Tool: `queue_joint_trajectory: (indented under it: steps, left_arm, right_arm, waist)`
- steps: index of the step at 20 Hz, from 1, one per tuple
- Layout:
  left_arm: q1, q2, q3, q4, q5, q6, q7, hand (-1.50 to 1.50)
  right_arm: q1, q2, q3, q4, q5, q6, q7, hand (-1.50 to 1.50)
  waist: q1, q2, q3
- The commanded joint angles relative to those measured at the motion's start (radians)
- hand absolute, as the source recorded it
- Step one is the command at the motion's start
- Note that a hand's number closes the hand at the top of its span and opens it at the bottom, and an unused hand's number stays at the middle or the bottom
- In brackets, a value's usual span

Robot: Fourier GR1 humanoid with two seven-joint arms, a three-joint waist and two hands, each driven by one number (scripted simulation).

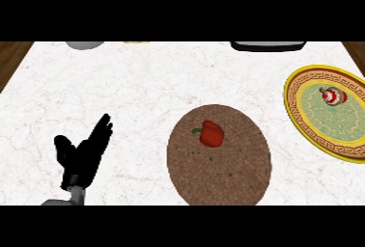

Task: Pick the cupcake from the placemat and place it in the plate

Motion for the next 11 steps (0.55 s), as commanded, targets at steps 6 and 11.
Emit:
queue_joint_trajectory:
  steps: [6, 11]
  left_arm:
    - [-0.016, -0.025, 0.011, 0.074, -0.033, 0.004, 0.016, 0.0]
    - [0.029, -0.002, 0.036, 0.013, -0.003, -0.034, 0.043, 0.0]
  right_arm:
    - [0.177, 0.018, 0.039, -0.178, -0.005, 0.005, 0.013, -1.5]
    - [0.318, 0.076, 0.028, -0.261, -0.028, -0.003, -0.045, -1.5]
  waist:
    - [-0.005, 0.006, -0.007]
    - [-0.006, 0.005, -0.007]
